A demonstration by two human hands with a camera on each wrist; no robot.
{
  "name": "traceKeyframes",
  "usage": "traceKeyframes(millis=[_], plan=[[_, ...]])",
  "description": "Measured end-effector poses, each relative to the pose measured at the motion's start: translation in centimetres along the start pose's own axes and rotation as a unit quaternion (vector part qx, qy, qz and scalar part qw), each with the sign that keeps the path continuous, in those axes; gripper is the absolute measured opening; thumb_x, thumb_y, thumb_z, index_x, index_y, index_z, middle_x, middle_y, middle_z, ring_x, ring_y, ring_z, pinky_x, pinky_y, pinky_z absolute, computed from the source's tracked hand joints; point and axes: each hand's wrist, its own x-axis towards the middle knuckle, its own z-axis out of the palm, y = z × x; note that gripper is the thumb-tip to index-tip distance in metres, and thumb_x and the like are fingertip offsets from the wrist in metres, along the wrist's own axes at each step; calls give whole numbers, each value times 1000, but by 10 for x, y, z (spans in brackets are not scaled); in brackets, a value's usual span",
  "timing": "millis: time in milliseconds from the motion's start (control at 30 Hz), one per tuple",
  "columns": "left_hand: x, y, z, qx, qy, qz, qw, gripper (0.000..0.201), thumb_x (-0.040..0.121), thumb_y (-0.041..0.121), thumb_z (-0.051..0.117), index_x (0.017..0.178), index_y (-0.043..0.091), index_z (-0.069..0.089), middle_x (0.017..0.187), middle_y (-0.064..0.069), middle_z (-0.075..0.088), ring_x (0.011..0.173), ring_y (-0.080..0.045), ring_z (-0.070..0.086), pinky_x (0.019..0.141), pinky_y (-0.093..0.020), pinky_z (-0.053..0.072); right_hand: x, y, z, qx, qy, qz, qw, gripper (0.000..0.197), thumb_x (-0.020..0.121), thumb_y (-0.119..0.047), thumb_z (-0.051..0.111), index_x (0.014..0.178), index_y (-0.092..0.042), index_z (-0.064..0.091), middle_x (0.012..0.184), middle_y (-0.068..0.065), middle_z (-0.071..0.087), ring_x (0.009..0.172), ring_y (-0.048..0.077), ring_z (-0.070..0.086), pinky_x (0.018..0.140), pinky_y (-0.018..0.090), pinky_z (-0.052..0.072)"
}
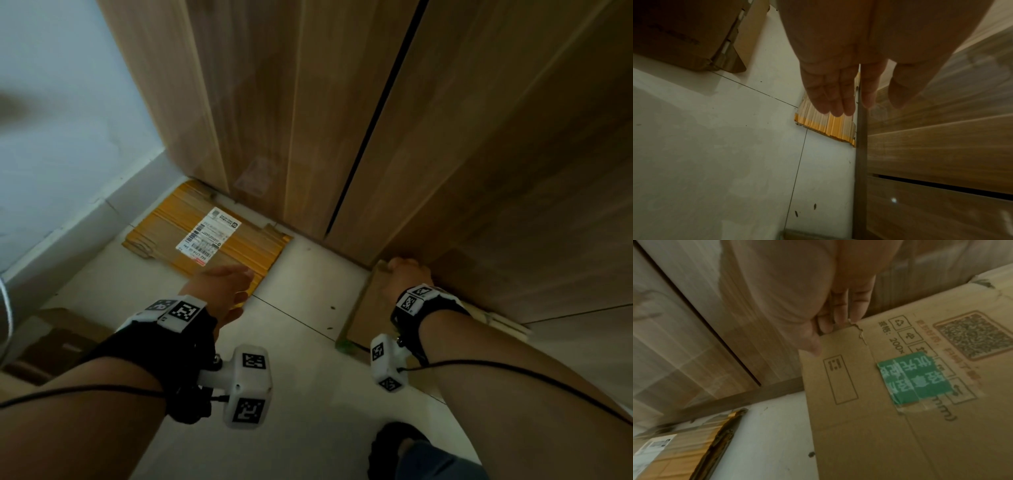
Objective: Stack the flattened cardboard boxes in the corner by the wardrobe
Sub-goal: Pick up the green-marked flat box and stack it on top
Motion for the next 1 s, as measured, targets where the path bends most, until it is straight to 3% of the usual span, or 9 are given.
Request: traceKeyframes(millis=[167,300,400,467,533,667,800,900,1000], plan=[[0,2,-3,15,5,-3,1000,8,88,18,58,82,23,61,90,-4,61,96,-23,56,86,-36,44,-6,-2,-1,-46,-28,-5,999,41,92,-33,43,130,-20,50,137,11,45,128,30,37,105,40,34],[-4,6,-5,24,-1,6,1000,14,88,20,57,102,18,61,96,-5,62,98,-22,56,83,-34,45,-14,-7,-14,-64,-31,-27,997,41,84,-40,55,124,-35,54,137,3,41,126,31,34,101,43,38],[-10,12,-7,24,4,10,1000,6,87,21,59,92,20,63,97,-6,62,93,-21,56,76,-33,46,-31,-16,-28,-40,-5,-54,998,30,83,-34,61,114,-31,63,138,1,35,126,28,32,107,37,35],[-15,17,-7,20,7,23,1000,11,87,21,60,96,18,65,99,-7,63,92,-22,56,78,-33,46,-41,-22,-36,1,2,-71,998,27,83,-32,63,110,-29,65,145,-3,29,130,28,32,111,37,33],[-23,20,-7,18,2,41,999,23,87,21,60,109,15,65,100,-8,63,92,-23,57,80,-34,45,-54,-28,-47,15,-7,-95,995,29,84,-32,62,113,-28,63,150,-4,28,133,29,33,111,40,32],[-46,26,-13,35,-7,63,997,35,88,23,58,121,12,59,109,-12,62,102,-26,59,86,-36,46,-82,-41,-71,68,-27,-134,988,43,89,-29,57,131,-22,51,144,6,48,129,29,47,106,41,40],[-72,32,-28,60,18,94,994,36,87,21,59,121,10,60,109,-12,63,99,-25,60,84,-35,47,-117,-50,-100,144,-13,-154,977,44,91,-24,55,134,-17,48,143,7,49,128,28,49,99,35,42],[-95,39,-40,110,34,138,984,37,86,19,60,121,9,60,125,-16,63,116,-33,59,99,-42,48,-144,-55,-124,203,13,-186,961,32,92,-22,54,123,-15,53,129,8,56,112,26,55,89,34,45],[-125,48,-53,157,61,161,973,45,83,22,64,127,13,57,125,-15,62,110,-31,61,95,-38,51,-171,-60,-142,289,44,-222,930,16,91,-23,55,107,-18,55,104,3,57,94,20,55,75,28,46]])
